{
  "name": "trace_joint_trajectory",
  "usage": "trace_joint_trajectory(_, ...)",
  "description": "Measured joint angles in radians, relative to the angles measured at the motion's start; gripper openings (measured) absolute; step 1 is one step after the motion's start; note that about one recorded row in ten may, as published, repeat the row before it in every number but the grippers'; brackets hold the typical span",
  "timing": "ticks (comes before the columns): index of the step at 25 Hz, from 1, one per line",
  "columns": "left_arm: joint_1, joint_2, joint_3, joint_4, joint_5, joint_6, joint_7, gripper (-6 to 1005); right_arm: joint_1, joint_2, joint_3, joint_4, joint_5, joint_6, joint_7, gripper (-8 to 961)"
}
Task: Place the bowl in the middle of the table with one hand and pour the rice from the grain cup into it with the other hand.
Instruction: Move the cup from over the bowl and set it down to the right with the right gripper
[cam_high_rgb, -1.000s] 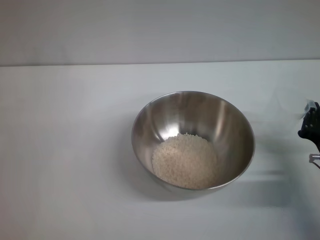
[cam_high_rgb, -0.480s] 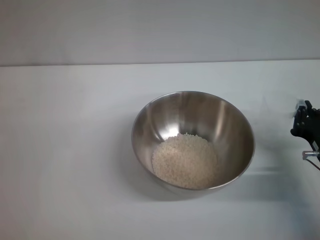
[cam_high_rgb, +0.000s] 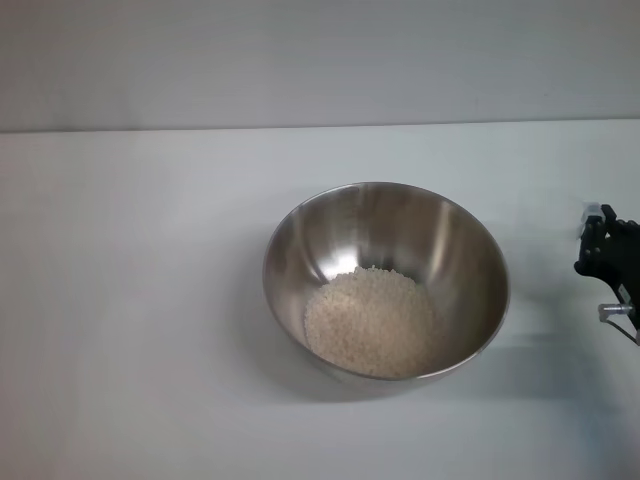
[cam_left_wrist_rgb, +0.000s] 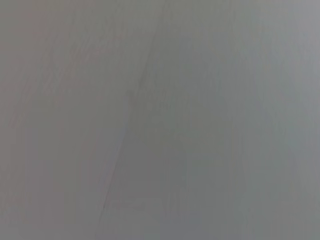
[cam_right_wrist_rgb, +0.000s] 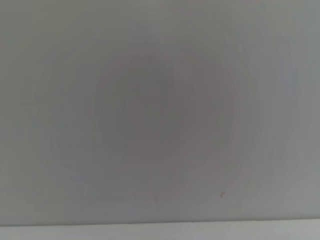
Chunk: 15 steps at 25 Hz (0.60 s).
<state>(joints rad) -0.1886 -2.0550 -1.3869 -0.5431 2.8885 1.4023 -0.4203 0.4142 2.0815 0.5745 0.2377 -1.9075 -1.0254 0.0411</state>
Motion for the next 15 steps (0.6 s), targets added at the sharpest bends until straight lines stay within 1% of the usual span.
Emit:
trace_joint_trajectory(6,0.000,0.001,0.000,0.000,0.000,0.002,0.000,870,0.006,0.000,-0.007,-0.005,0.000,0.020,-0.002,81)
trace_joint_trajectory(10,0.003,0.003,0.000,0.000,0.000,0.009,0.000,871,0.004,0.001,-0.008,-0.005,0.000,0.019,-0.003,103)
trace_joint_trajectory(13,0.006,0.004,0.000,0.000,0.000,0.011,0.000,871,-0.005,0.002,-0.013,-0.002,0.000,0.008,-0.003,110)
trace_joint_trajectory(15,0.007,0.004,0.000,0.000,0.000,0.011,0.000,871,-0.021,0.004,-0.027,0.001,0.000,-0.024,-0.003,111)
